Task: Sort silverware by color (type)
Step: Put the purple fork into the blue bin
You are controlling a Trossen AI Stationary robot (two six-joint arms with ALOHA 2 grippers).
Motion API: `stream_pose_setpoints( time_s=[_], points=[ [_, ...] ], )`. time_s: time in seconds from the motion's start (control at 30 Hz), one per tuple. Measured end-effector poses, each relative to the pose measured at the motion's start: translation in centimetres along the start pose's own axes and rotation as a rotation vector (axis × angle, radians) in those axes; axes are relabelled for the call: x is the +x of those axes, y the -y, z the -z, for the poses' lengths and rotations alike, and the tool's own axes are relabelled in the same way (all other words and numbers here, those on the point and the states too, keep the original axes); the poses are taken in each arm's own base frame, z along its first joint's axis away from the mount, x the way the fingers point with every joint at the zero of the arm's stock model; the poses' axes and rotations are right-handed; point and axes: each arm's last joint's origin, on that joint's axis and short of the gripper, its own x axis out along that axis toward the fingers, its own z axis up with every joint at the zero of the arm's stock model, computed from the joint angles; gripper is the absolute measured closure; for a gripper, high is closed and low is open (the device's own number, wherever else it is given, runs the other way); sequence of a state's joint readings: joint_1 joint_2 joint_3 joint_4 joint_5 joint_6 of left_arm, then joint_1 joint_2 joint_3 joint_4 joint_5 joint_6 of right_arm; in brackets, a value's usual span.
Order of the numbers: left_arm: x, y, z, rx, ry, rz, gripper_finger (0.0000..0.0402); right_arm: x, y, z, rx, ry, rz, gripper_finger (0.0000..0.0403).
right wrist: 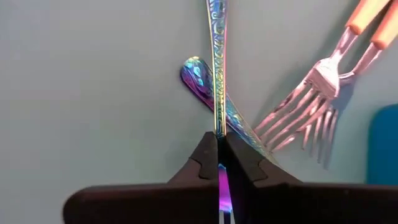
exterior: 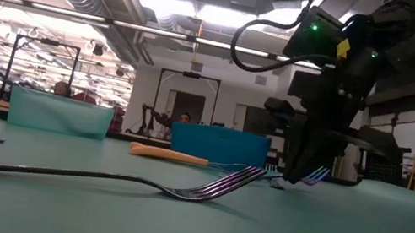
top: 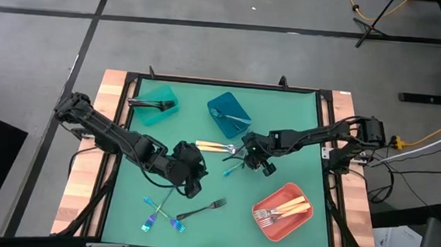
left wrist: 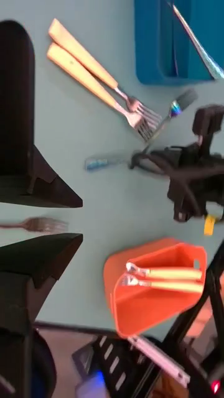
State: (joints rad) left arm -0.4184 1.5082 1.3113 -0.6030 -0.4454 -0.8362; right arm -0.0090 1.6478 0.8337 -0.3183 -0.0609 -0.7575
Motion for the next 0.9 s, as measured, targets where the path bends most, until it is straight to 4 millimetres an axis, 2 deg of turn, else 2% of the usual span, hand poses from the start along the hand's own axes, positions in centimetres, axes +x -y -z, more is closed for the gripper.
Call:
stream_pose_setpoints(
  time_s=[0.27, 0.4, 0.67, 0.9],
  points=[
    [0.8, -1.7, -1.1, -0.056, -0.016, -0.067, 0.0331, 0.0, -1.3, -1.4, -0.193, -0.097, 0.111, 0.0403],
    [1.3, -2.6, -1.8, -0.079, -0.045, -0.068, 0.0331, -0.4, -1.4, -2.7, -0.246, -0.114, 0.168, 0.0403],
    [1.6, -3.7, -2.0, -0.09, -0.119, -0.096, 0.0331, -2.4, -0.4, -6.3, -0.296, -0.018, 0.239, 0.0403],
    [1.5, -3.8, -1.4, -0.157, -0.201, -0.088, 0.0331, -4.5, 1.4, -8.7, -0.309, 0.055, 0.318, 0.0403]
  ],
)
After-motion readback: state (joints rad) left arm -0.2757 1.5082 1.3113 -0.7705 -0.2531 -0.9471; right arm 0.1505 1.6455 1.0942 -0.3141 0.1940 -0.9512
